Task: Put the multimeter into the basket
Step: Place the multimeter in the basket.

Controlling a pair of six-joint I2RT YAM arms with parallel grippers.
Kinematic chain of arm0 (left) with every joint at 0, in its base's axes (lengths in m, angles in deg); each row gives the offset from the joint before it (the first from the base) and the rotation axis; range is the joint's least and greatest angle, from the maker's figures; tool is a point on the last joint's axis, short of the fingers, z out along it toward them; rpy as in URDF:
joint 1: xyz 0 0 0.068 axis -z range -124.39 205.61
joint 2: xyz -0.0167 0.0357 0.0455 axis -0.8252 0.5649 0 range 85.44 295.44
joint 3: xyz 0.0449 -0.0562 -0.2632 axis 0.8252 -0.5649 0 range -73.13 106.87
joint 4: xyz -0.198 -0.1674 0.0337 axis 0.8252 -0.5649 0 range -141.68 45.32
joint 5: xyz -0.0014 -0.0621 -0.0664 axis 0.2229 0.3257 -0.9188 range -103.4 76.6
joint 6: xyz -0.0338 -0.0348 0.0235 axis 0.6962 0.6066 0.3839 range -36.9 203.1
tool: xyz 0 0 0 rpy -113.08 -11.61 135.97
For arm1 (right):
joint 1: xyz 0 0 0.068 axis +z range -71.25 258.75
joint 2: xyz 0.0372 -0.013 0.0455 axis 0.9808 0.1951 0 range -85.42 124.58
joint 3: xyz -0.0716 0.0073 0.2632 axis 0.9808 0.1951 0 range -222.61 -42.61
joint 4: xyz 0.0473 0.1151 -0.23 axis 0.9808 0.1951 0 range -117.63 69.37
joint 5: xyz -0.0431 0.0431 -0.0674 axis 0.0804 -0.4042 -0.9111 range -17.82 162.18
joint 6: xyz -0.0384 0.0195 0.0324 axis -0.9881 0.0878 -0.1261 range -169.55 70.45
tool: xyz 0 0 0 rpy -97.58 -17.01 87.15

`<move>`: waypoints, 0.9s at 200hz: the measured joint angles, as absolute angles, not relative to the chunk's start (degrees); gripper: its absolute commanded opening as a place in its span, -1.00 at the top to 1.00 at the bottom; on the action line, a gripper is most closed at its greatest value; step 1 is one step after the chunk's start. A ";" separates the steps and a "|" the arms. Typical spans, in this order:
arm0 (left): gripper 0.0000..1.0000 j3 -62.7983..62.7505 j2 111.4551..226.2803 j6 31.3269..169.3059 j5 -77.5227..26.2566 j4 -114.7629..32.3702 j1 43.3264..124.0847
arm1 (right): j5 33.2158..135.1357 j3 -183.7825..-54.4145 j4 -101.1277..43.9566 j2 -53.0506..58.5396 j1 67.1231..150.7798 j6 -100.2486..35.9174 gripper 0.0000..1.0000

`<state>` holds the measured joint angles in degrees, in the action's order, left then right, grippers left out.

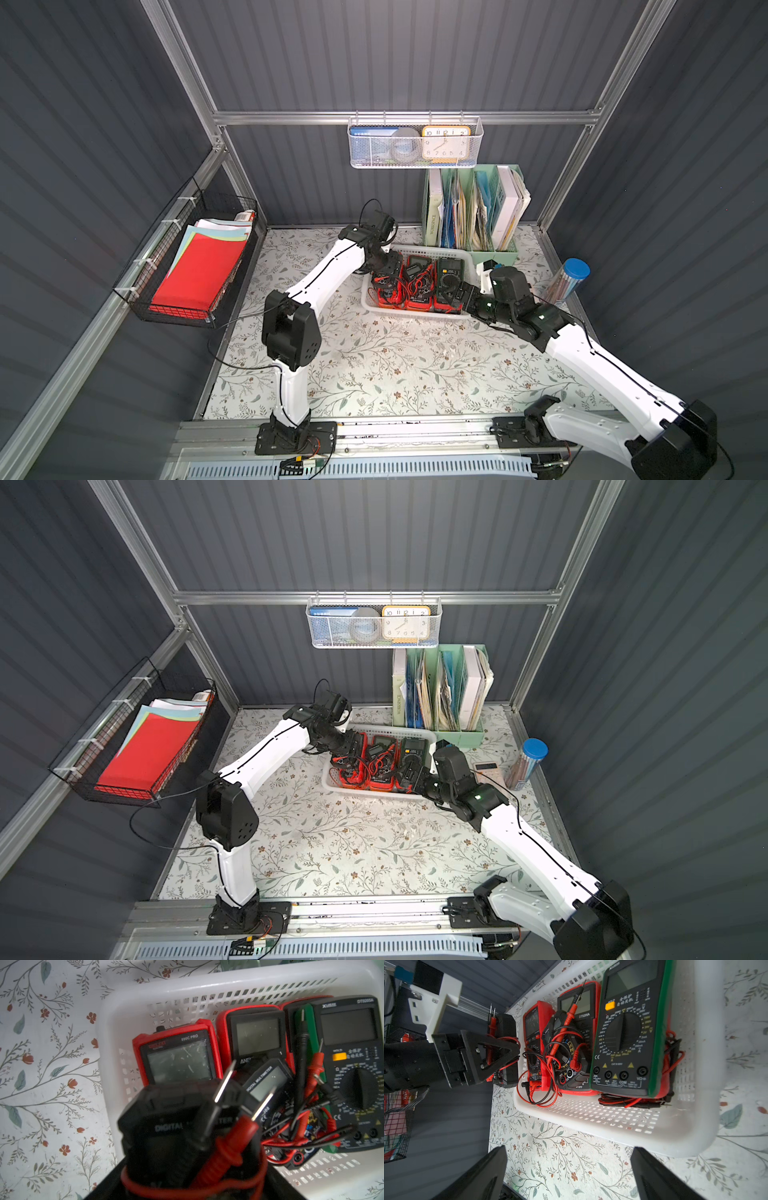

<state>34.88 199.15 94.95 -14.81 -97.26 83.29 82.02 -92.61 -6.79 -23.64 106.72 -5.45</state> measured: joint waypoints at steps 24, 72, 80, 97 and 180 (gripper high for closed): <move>0.16 35.86 201.14 94.12 -14.60 -97.21 84.16 | 82.02 -92.43 -6.68 -23.66 106.58 -5.43 -0.98; -0.36 35.86 202.21 94.08 -14.42 -97.12 85.26 | 82.05 -92.41 -6.68 -23.69 106.02 -5.43 -0.98; -0.56 35.86 202.21 94.17 -14.38 -97.06 85.30 | 82.05 -92.41 -6.66 -23.69 105.97 -5.43 -0.98; -0.98 35.86 202.23 94.36 -14.05 -96.93 85.32 | 82.07 -92.41 -6.66 -23.75 105.88 -5.43 -0.98; -0.98 40.01 202.65 95.30 -11.05 -97.26 85.30 | 82.29 -92.41 -6.60 -24.03 105.43 -5.45 -0.98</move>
<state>40.01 202.65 95.30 -11.05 -97.26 85.30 82.29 -92.41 -6.60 -24.03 105.43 -5.45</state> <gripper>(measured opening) 0.992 0.989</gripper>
